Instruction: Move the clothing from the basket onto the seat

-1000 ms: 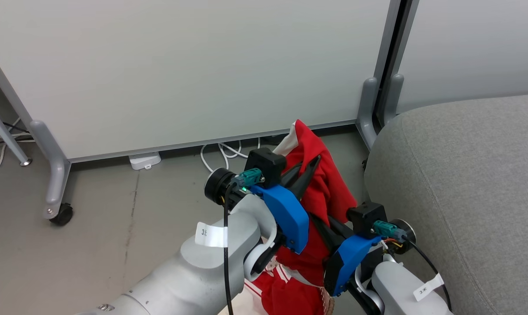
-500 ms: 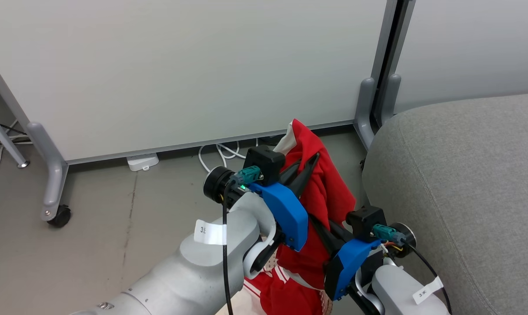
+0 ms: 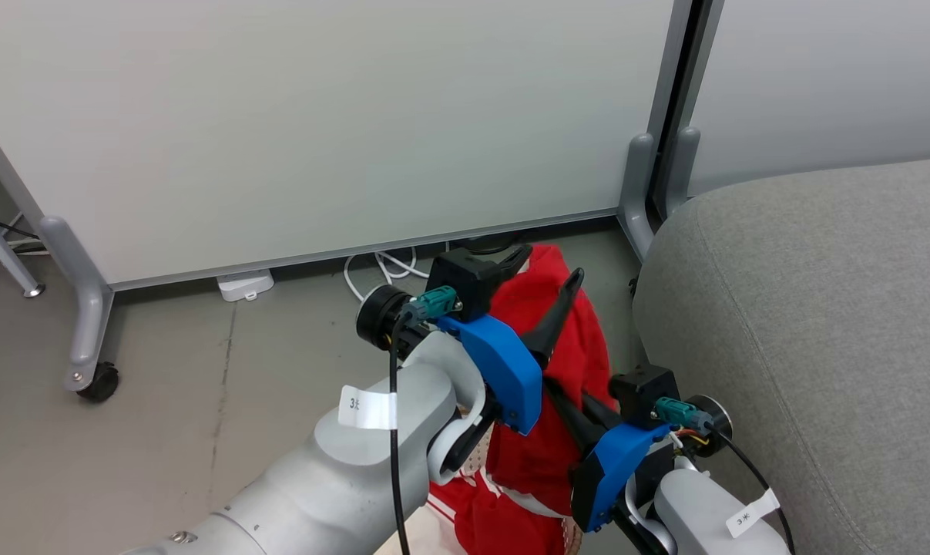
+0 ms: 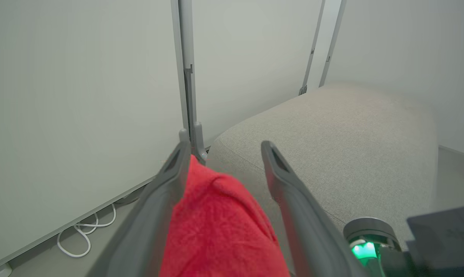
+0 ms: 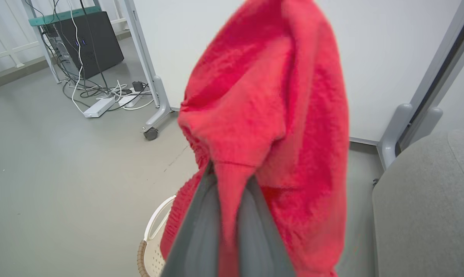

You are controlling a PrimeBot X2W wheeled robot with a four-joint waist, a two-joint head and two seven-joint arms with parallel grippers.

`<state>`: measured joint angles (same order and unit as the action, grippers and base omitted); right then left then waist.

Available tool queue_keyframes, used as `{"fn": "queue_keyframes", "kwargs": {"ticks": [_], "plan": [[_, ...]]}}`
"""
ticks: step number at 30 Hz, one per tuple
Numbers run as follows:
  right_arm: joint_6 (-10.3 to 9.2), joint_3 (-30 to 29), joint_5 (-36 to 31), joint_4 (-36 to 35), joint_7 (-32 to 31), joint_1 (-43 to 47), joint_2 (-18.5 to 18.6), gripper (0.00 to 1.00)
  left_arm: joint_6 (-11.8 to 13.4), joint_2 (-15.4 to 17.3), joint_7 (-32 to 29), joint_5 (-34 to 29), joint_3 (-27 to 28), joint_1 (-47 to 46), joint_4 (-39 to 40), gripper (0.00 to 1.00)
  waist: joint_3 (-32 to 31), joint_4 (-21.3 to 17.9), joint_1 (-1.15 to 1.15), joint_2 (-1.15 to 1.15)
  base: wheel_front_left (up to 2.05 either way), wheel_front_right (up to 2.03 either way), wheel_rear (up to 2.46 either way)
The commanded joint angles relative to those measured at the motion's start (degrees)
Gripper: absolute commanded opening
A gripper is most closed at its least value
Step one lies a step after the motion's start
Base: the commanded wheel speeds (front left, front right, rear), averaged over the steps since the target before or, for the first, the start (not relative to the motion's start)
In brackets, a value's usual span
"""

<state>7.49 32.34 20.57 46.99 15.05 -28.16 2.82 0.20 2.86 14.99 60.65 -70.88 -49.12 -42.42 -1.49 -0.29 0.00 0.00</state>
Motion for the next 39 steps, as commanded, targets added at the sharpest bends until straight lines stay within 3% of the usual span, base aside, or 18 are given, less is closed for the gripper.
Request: {"fn": "queue_keyframes", "kwargs": {"ticks": [1, 8, 20, 27, 39], "plan": [[0.01, -0.03, 0.15, 0.02, 0.19, 0.51, 0.12, 0.00, 0.24, 0.05, 0.28, -0.83, 0.74, 0.63, 0.03, 1.00, 0.05, -0.09, 0.00, 0.00, 0.00, 0.00, 0.00], [0.01, -0.47, -0.25, -0.03, 0.19, 0.33, 0.13, 0.00, 0.54, 0.04, 0.28, -3.45, 4.69, 2.25, 0.84, 1.00, 0.21, -0.12, 0.00, 0.00, 0.00, 0.00, 0.00], [0.01, -3.93, -2.46, -2.57, 0.19, 1.56, 0.12, 0.00, 1.13, 3.90, 0.23, -19.59, 22.63, 15.47, 10.64, 1.00, 0.39, 0.72, 0.00, 0.00, 0.00, 0.00, 0.00], [0.01, -4.11, -4.02, -4.48, 0.19, 2.36, 0.13, 0.00, -1.11, 5.76, 0.23, -29.30, 33.00, 26.37, 16.79, 1.00, 0.51, 0.07, 0.00, 0.00, 0.00, 0.00, 0.00], [0.01, -5.78, -6.60, -7.69, 0.19, 4.08, 0.12, 0.00, -4.81, 4.84, 0.24, -38.41, 47.97, 40.34, 22.08, 1.00, 0.77, -0.40, 0.00, 0.00, 0.00, 0.00, 0.00]]}}
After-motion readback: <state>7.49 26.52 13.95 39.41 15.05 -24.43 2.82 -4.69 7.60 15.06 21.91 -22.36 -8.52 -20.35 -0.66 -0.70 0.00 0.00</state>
